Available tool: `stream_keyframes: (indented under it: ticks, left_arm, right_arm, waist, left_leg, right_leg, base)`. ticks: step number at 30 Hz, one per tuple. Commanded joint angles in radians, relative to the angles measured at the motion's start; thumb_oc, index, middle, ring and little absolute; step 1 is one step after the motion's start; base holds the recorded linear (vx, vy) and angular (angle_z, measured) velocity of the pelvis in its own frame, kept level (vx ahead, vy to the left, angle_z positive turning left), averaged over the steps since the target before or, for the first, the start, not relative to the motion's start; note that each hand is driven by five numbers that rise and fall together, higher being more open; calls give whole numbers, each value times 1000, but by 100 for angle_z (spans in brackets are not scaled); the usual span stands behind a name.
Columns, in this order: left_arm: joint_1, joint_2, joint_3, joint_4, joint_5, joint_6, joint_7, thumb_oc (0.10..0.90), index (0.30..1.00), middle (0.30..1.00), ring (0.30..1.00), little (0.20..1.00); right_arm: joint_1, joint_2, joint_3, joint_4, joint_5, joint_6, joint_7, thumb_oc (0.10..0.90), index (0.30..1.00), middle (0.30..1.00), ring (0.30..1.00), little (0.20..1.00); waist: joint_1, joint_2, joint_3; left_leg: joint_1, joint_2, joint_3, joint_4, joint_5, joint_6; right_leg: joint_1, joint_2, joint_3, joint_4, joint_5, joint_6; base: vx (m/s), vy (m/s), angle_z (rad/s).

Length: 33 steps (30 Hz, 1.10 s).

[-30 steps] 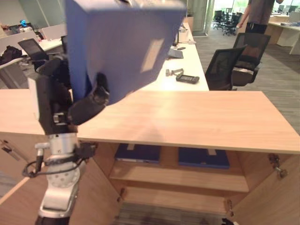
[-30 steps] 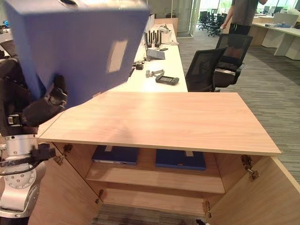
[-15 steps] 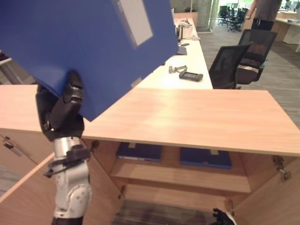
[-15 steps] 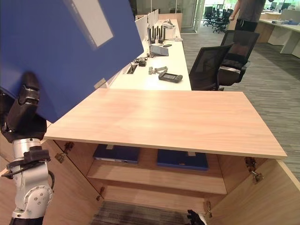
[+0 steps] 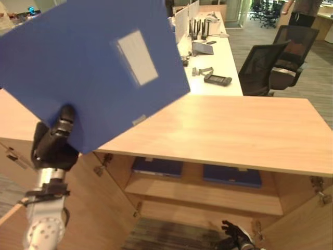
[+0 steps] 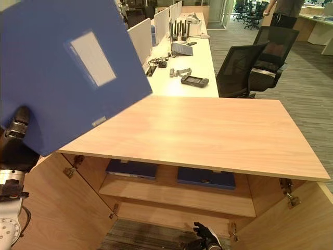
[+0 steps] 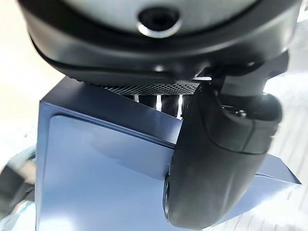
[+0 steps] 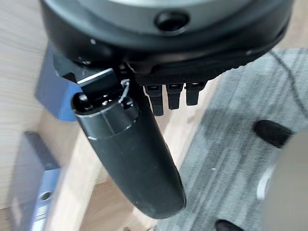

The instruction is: Put the empty folder in the office cabinet

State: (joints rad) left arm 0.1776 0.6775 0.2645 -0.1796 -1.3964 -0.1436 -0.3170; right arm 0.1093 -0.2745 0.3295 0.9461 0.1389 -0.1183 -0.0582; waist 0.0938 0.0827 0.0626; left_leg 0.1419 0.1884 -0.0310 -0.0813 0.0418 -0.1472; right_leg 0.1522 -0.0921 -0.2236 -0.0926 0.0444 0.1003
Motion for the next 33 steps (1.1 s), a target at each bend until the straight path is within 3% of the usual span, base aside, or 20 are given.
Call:
stream_keyframes:
  ticks: [1,12,17,19,24,33]
  left_arm:
    - [-125,182,-21,-189,25,-54,-106,400,300,300,300,300]
    - [-335,272,-246,-293,27,-29,-127,400,300,300,300,300]
    - [-425,319,-331,-346,0,14,-157,400,300,300,300,300]
    - [-501,356,-424,-368,-17,46,-175,400,300,300,300,300]
    - [-557,408,-523,-352,-15,74,-184,400,300,300,300,300]
    - [-395,404,-451,-289,83,43,-172,400,300,300,300,300]
  right_arm:
    - [-69,20,40,-48,-1,-59,12,800,900,900,900,900]
    - [-106,25,121,-70,30,-64,40,800,900,900,900,900]
    - [-112,22,139,-40,6,-59,41,800,900,900,900,900]
    - [-119,21,149,-11,-14,-53,37,800,900,900,900,900]
    - [-139,21,148,30,-19,-44,23,800,900,900,900,900]
    - [-113,23,135,-20,31,-46,42,800,900,900,900,900]
  waist:
    - [-4,-36,-57]
    - [-26,-43,-62]
    - [-36,-41,-64]
    - [-41,-39,-66]
    - [-48,-35,-69]
    - [-49,-41,-63]
  left_leg:
    - [-22,33,-19,-6,29,-35]
    - [-11,29,-6,-2,18,-29]
    - [-2,28,1,1,12,-26]
    - [2,27,5,1,10,-24]
    - [7,23,11,2,7,-20]
    - [9,12,22,0,3,-14]
  right_leg:
    - [2,-76,42,70,-61,84]
    - [4,-83,53,79,-63,90]
    - [5,-85,58,83,-64,94]
    - [4,-89,61,85,-62,98]
    - [4,-91,66,89,-60,101]
    - [0,-102,71,87,-52,106]
  base:
    - [-4,-7,-3]
    - [-4,5,-5]
    - [-6,13,-6]
    - [0,0,0]
    - [-2,5,-2]
    - [-6,11,-5]
